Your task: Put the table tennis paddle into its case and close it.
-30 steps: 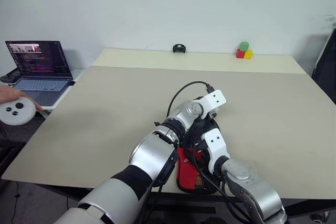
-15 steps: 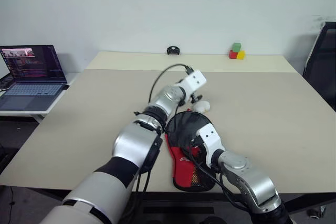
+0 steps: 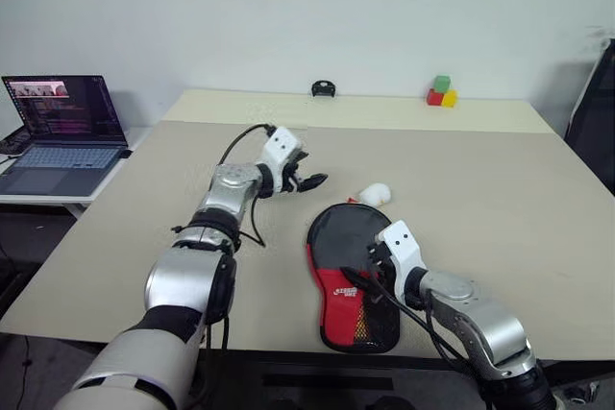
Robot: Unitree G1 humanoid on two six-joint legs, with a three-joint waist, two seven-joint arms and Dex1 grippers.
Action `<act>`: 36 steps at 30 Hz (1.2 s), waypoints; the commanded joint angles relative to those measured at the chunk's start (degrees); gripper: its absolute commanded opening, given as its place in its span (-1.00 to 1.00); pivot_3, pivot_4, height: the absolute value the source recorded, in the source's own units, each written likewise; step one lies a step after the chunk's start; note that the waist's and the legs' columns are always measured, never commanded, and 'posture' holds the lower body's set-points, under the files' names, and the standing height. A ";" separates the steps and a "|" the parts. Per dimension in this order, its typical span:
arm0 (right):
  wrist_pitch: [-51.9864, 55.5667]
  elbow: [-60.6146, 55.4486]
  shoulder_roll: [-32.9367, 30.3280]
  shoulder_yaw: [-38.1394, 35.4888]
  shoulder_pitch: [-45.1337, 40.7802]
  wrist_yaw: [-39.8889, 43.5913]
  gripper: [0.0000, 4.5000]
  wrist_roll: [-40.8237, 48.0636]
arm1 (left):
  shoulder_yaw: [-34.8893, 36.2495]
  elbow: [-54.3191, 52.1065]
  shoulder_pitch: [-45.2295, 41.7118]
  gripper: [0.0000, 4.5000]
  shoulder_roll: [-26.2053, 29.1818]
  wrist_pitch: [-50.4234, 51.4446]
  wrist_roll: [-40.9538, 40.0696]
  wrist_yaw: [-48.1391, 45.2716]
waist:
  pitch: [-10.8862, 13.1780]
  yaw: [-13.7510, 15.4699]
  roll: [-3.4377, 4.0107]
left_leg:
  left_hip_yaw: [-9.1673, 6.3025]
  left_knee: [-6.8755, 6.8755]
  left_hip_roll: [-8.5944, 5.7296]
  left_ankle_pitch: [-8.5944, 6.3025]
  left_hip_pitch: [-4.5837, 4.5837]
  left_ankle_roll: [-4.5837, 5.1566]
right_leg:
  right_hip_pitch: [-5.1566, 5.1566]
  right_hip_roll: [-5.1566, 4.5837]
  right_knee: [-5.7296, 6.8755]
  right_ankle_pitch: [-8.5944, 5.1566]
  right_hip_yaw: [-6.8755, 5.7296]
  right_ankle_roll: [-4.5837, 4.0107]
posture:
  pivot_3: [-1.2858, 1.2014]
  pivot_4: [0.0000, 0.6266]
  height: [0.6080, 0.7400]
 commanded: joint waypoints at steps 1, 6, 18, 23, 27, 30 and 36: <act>0.59 1.56 -1.35 -0.73 0.08 2.78 1.00 2.24 | -0.52 -13.06 5.90 0.76 1.04 3.45 -4.83 -8.31 | 0.02 0.00 0.02 | -0.02 -0.02 0.00 0.00 -0.03 0.00 | -0.02 0.00 -0.02 -0.01 0.00 -0.02 | 0.03 -0.52 1.00; 1.91 -4.84 -3.44 -6.02 -3.74 6.35 1.00 8.19 | -2.54 -35.36 18.09 0.76 2.02 16.00 -10.04 -11.81 | 0.36 0.00 0.32 | -0.10 -0.01 0.01 0.00 -0.31 0.00 | -0.23 -0.04 -0.03 -0.04 0.18 -0.09 | 0.03 -0.52 1.00; 10.28 -12.75 -13.34 -20.83 -6.29 6.62 1.00 19.02 | -10.97 -46.03 23.12 0.99 1.44 18.52 -8.73 -10.03 | 0.45 0.30 0.47 | -0.23 0.08 -0.01 0.06 -1.01 -0.08 | -0.77 -0.07 0.00 -0.05 0.07 -0.16 | 0.03 -0.52 1.00; 9.76 -12.08 -15.19 -22.23 -5.79 5.93 1.00 19.43 | -14.64 -39.87 20.23 0.99 -1.34 12.80 -6.04 -8.04 | 0.47 0.42 0.50 | -0.21 0.08 -0.03 0.07 -1.02 -0.06 | -0.76 -0.07 0.01 -0.06 0.06 -0.17 | 0.03 -0.52 1.00; 9.10 -11.43 -15.57 -22.54 -6.60 5.00 1.00 19.07 | -17.15 -33.56 17.80 0.99 -4.50 8.98 -4.79 -8.15 | 0.48 0.31 0.51 | -0.19 0.08 -0.03 0.07 -1.02 -0.06 | -0.77 -0.06 0.02 -0.06 0.07 -0.17 | 0.03 -0.52 1.00; 8.56 -10.95 -16.04 -22.90 -7.06 4.43 1.00 18.84 | -17.93 -28.44 16.55 0.99 -5.81 6.70 -3.95 -7.97 | 0.48 0.29 0.51 | -0.18 0.10 -0.06 0.08 -1.03 -0.04 | -0.75 -0.05 0.02 -0.06 0.04 -0.17 | 0.03 -0.52 1.00; 7.76 -9.60 -16.89 -23.28 -8.02 3.94 1.00 18.52 | -18.92 -22.41 16.04 0.99 -7.28 3.53 -2.78 -7.84 | 0.47 0.18 0.52 | -0.18 0.11 -0.05 0.09 -1.01 -0.03 | -0.75 -0.04 0.06 -0.06 0.03 -0.17 | 0.03 -0.52 1.00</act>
